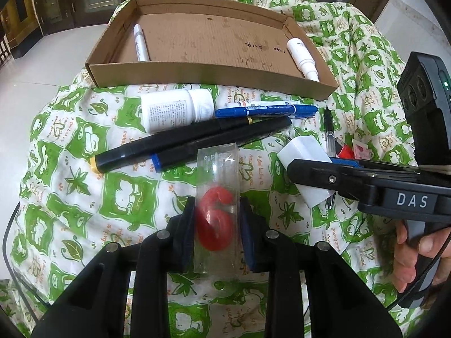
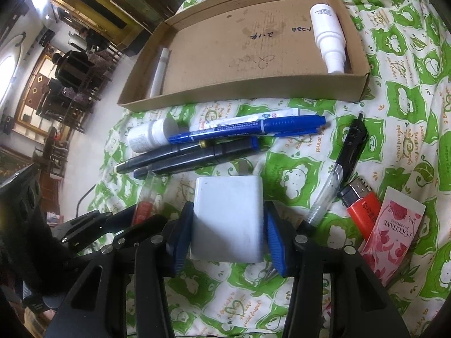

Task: Organize rigid objects
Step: 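Carry the candle package with the left gripper while the right carries the charger toward the tray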

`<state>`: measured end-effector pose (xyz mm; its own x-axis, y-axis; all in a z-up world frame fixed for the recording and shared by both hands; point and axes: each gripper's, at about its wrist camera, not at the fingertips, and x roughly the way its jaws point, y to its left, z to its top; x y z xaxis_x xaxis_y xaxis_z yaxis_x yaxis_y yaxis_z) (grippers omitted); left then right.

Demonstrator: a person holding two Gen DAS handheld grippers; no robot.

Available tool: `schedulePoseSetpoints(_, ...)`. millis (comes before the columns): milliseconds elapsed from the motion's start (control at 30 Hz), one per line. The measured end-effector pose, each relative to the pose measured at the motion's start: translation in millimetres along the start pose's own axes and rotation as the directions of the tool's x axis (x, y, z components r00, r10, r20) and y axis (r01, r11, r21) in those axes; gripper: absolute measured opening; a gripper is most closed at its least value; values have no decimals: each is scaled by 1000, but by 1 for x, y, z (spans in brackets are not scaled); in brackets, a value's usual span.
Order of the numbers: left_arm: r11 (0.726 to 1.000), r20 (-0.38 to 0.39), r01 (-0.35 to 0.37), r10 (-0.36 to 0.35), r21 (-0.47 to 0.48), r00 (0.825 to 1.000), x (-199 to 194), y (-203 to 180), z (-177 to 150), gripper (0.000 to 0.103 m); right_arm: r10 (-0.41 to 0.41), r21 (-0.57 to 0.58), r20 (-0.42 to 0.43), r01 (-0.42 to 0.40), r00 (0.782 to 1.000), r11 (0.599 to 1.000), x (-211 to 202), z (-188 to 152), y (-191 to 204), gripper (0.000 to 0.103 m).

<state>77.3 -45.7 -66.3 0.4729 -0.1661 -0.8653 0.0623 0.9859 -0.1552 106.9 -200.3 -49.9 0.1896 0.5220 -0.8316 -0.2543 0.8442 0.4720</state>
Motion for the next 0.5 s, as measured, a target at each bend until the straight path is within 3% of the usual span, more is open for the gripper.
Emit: schedulePoseSetpoints(500,999,25,-35,34,8,999,-4,-3,-2,26,71,4,54,-71,996,997,-18,0,3,43)
